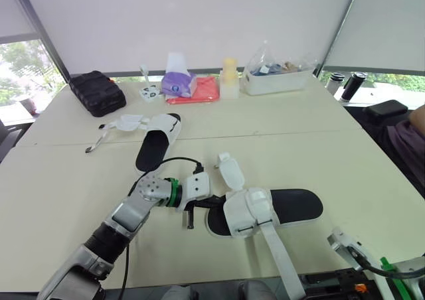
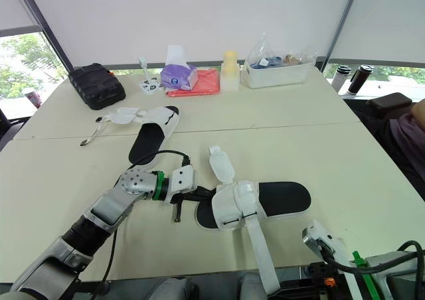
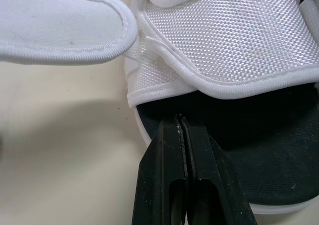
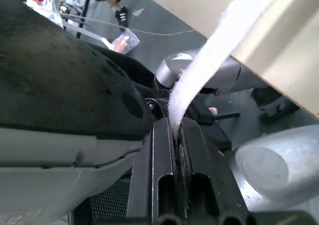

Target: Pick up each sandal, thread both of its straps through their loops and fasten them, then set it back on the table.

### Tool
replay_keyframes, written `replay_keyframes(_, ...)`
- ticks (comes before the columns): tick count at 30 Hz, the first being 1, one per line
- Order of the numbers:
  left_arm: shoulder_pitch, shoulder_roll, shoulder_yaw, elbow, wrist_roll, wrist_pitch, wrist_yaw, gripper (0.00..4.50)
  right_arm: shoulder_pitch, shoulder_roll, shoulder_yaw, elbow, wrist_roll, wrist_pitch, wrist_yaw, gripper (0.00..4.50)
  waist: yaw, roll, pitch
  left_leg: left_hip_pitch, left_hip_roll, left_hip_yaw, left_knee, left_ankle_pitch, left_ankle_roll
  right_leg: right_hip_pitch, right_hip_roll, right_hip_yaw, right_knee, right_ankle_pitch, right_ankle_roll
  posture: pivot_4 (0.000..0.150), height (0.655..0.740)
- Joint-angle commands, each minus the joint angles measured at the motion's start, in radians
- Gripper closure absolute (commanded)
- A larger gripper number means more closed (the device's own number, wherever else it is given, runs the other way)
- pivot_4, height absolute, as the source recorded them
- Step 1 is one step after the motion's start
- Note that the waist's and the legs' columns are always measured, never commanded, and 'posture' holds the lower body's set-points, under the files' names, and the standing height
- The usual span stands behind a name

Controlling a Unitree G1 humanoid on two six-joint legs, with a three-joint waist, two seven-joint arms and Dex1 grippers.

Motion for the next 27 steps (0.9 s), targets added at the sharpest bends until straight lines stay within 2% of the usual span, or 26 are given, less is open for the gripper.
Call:
replay_keyframes(1,-0.006,0.008,-0.013,0.103,0.091,0.004,0.04,4.5,-0.033,-0.013,-0.063,-0.035,0.129,-0.011,0.011,4.47,0.001,0.0,0.0,0.0,0.0,0.0,0.0,0.0,0.0,0.001,0.0,0.0,-0.001,0.0,0.0,0.15,0.74)
replay_keyframes(5,-0.033,-0.013,-0.012,0.163,0.125,-0.05,0.077,4.5,-0.154,-0.035,-0.056,0.015,0.334,-0.036,-0.079,4.47,0.006,0.0,0.0,0.0,0.0,-0.001,0.0,0.0,0.0,0.002,0.0,0.0,-0.004,0.003,-0.002,0.15,0.74)
replay_keyframes(10,-0.047,-0.036,-0.006,0.195,0.129,-0.072,0.081,4.5,-0.305,-0.056,0.043,0.081,0.503,-0.081,-0.211,4.47,0.026,0.0,0.0,-0.001,0.0,-0.001,0.0,0.0,0.001,0.002,-0.002,-0.001,-0.007,0.004,-0.002,0.15,0.74)
replay_keyframes(16,-0.024,-0.041,-0.005,0.17,0.12,-0.064,0.068,4.5,-0.434,-0.051,0.159,0.158,0.554,-0.087,-0.293,4.47,0.022,0.0,0.0,-0.004,0.0,0.001,-0.002,-0.002,0.003,-0.002,-0.001,0.0,-0.009,0.004,-0.002,0.15,0.74)
replay_keyframes(20,-0.011,-0.05,0.005,0.157,0.126,-0.074,0.076,4.5,-0.424,-0.051,0.183,0.155,0.533,-0.067,-0.291,4.47,0.025,-0.001,-0.001,-0.016,0.0,0.0,-0.001,-0.002,0.003,-0.015,-0.002,0.0,-0.007,0.005,-0.002,0.15,0.74)
replay_keyframes(27,-0.002,-0.064,0.016,0.129,0.124,-0.069,0.078,4.5,-0.444,-0.029,0.228,0.174,0.575,-0.091,-0.361,4.47,0.024,-0.001,-0.001,-0.016,0.0,0.0,-0.001,-0.002,0.003,-0.014,-0.002,0.0,-0.007,0.006,-0.001,0.15,0.74)
